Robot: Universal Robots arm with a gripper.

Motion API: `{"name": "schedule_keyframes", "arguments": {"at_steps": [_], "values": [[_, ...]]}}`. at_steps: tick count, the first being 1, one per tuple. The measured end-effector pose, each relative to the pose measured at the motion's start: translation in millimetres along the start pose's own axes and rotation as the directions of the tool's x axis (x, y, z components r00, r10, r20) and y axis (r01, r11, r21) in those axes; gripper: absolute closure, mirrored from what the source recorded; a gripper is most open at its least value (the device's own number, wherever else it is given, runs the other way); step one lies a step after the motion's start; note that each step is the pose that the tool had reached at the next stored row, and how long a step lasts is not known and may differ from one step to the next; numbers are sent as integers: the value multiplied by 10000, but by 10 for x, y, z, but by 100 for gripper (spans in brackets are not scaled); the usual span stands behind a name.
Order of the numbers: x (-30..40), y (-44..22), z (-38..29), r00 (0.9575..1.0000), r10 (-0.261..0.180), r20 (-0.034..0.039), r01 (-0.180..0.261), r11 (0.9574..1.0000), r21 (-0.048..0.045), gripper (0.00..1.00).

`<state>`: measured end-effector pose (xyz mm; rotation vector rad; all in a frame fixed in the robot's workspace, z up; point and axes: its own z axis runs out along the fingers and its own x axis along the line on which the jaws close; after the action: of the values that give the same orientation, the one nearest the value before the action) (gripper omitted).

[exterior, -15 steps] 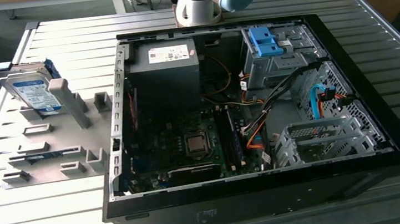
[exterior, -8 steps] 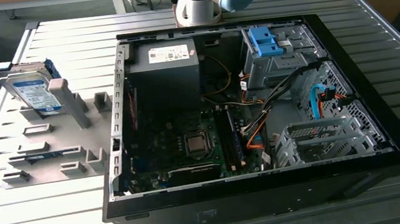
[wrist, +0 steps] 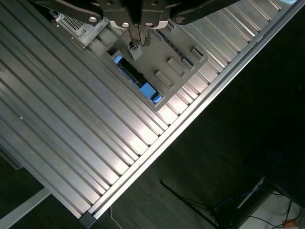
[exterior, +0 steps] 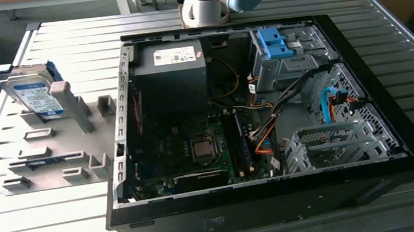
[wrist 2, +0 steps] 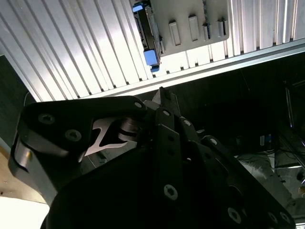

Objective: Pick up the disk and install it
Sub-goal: 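Pick up the disk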

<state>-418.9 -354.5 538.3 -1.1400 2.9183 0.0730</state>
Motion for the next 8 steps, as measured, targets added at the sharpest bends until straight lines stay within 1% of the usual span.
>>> {"name": "schedule_keyframes", "arguments": {"at_steps": [2, 4, 6, 8], "values": [[1, -1, 31, 10000, -97, -6, 97, 10000, -3, 89], [2, -2, 66, 9990, -447, -18, 447, 9990, -10, 89], [2, -4, 98, 9967, -806, -33, 806, 9967, -21, 89], [3, -5, 133, 9935, -1141, -46, 1141, 9935, -30, 89]]}}
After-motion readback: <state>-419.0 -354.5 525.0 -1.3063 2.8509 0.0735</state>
